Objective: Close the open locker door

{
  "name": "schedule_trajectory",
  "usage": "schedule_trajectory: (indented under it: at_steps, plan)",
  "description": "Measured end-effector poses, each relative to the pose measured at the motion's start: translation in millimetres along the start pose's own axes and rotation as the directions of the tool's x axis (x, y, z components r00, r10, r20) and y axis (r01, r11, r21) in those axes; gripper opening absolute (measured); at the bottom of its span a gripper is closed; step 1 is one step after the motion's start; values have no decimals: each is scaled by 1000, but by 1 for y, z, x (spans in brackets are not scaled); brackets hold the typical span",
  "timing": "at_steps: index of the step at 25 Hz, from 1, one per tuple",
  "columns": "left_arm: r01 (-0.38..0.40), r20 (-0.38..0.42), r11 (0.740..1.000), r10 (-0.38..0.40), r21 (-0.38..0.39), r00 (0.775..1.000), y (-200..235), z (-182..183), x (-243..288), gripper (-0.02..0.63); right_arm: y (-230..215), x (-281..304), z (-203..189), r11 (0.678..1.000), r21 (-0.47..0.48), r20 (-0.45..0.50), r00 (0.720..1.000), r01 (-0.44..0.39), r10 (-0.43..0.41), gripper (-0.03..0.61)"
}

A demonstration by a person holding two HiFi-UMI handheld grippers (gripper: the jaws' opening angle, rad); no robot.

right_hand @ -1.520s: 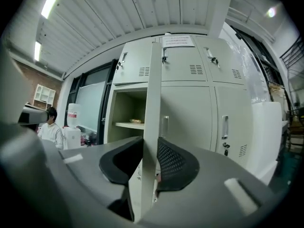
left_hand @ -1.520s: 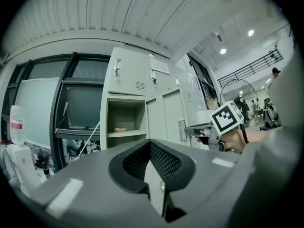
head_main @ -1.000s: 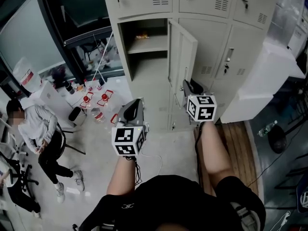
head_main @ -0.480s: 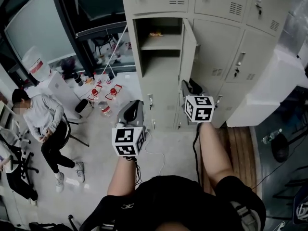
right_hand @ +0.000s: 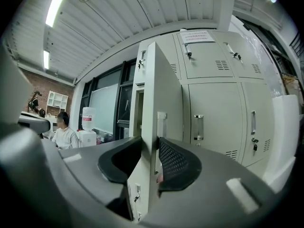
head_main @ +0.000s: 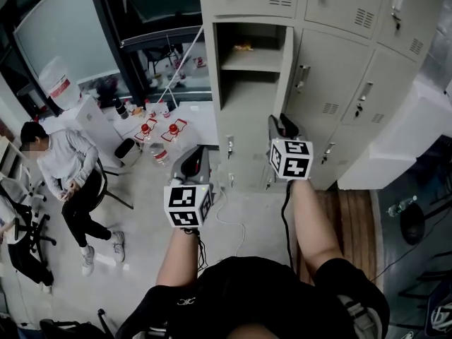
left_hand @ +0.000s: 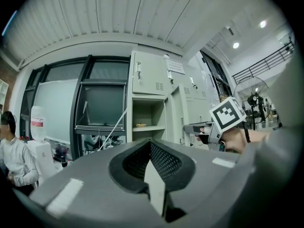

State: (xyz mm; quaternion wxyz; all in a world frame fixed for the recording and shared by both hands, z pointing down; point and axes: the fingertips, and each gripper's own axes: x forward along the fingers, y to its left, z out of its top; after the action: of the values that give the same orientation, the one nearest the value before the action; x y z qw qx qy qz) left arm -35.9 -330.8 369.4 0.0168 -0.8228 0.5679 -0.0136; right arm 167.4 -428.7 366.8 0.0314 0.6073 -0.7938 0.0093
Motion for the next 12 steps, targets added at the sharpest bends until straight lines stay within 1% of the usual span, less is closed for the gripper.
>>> schedule_trajectory:
  at_steps: [5, 12]
  plan:
    - [-8, -2, 1000, 8, -4, 1000, 19, -3, 2, 0, 19, 13, 2, 1000, -7, -5, 1000, -15, 15, 123]
    - [-20, -5, 1000, 20, -8, 1000, 50, -9, 4, 0, 46, 35, 3, 998, -17, -16, 998, 61, -61, 123]
